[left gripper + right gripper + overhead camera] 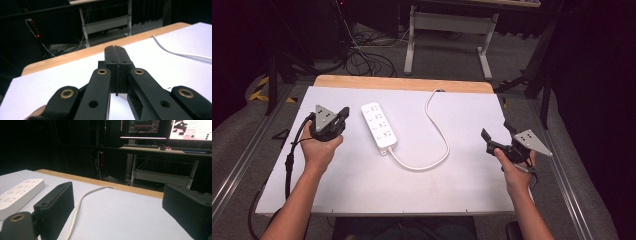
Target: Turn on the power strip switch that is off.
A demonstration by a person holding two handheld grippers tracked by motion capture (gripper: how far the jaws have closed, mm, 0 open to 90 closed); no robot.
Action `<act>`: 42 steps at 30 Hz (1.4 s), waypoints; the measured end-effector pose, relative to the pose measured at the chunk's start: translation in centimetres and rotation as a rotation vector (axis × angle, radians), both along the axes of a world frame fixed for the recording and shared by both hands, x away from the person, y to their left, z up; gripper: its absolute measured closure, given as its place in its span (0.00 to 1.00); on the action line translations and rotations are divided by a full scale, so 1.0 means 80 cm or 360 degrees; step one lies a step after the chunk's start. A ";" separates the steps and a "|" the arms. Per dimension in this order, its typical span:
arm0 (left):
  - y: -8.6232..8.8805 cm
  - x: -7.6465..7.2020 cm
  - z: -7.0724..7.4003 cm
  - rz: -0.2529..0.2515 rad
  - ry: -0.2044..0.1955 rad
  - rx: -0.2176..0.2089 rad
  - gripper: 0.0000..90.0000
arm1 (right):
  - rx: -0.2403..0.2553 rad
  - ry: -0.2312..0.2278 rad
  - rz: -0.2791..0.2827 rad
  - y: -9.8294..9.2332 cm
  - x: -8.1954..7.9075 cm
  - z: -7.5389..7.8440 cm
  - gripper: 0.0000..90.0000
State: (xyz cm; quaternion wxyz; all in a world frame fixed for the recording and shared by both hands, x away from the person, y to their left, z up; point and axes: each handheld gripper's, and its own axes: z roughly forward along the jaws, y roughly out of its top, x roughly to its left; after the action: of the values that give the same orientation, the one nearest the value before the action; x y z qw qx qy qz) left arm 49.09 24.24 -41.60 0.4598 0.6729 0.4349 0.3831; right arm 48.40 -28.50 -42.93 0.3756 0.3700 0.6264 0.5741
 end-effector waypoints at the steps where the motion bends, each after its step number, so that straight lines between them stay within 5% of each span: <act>1: -0.002 0.003 0.000 -0.0003 0.0015 0.0009 1.00 | -0.0005 -0.0002 -0.0003 0.000 0.000 0.000 0.12; 29: -0.037 0.070 -0.018 -0.0130 0.0212 0.0195 1.00 | -0.0003 -0.0019 -0.0003 0.003 0.000 0.004 0.12; 31: -0.043 0.081 -0.025 -0.0141 0.0262 0.0248 1.00 | -0.0001 -0.0022 -0.0007 0.003 0.001 0.005 0.12; 42: -0.051 0.113 -0.045 -0.0125 0.0489 0.0295 1.00 | 0.0001 -0.0025 -0.0007 0.003 0.002 0.006 0.12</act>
State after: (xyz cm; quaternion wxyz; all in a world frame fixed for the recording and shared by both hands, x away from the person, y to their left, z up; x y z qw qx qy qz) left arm 58.11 20.16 -45.24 0.3386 0.7794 0.4363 0.2959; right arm 48.52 -28.25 -42.44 0.3816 0.3669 0.6224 0.5765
